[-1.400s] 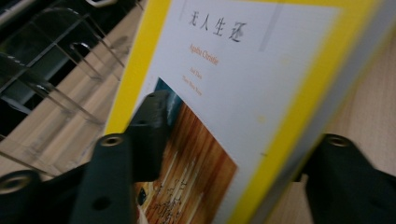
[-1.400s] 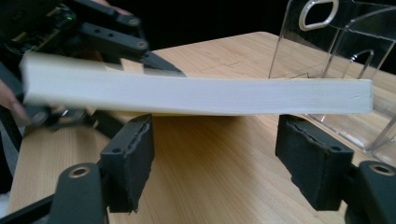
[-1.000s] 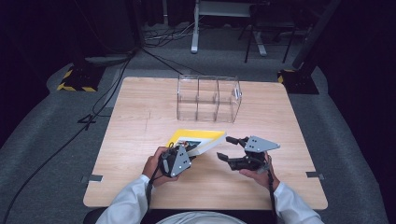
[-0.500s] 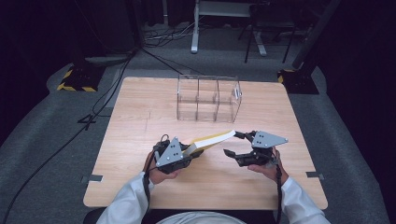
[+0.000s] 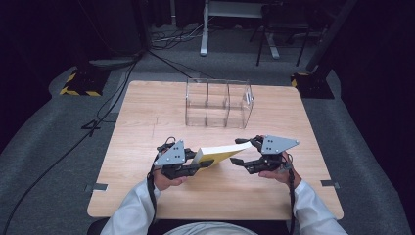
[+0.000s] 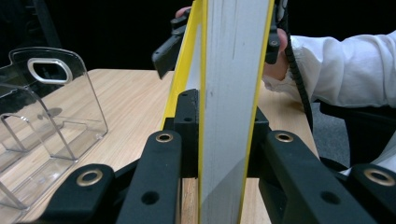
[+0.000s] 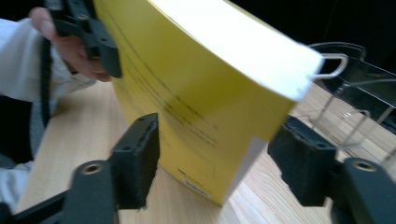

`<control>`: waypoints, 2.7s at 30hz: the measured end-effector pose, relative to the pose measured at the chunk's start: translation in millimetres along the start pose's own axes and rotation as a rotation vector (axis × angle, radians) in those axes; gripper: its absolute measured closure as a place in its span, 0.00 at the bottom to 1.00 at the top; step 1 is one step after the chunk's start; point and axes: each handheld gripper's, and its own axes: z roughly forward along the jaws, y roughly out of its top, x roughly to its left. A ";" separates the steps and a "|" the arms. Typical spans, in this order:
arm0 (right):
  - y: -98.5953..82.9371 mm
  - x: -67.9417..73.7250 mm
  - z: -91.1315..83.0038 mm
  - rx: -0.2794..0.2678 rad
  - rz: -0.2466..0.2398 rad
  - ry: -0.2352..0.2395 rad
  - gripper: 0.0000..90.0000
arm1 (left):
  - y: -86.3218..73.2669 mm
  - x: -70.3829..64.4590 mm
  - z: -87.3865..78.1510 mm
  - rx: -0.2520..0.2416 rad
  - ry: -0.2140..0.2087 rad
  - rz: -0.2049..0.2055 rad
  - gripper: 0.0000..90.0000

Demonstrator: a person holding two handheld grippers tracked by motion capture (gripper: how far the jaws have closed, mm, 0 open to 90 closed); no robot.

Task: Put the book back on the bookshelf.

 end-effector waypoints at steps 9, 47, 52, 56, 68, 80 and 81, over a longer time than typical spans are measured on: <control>4.5 2.1 1.2 0.024 -0.045 0.036 0.63 | -8.6 11.9 -8.7 0.079 0.008 0.000 0.78; 9.1 5.5 -25.3 -0.003 0.044 -0.017 0.85 | -27.6 46.4 6.8 0.099 0.042 -0.134 0.66; 4.3 2.5 -23.6 -0.015 0.076 0.019 0.73 | -27.3 45.1 9.5 0.099 0.030 -0.125 0.69; -0.2 3.8 -17.5 0.029 0.075 0.016 0.68 | -26.6 44.1 14.9 0.093 0.024 -0.114 0.70; -22.6 3.1 -11.5 0.060 0.111 0.003 0.76 | -27.5 46.1 24.9 0.079 0.046 -0.124 0.60; -29.6 9.6 -3.1 0.094 0.065 -0.065 0.84 | -37.7 46.2 21.8 0.158 0.085 -0.130 0.66; -29.7 10.5 -3.6 0.092 0.066 -0.065 0.84 | -37.5 45.1 21.4 0.160 0.075 -0.128 0.66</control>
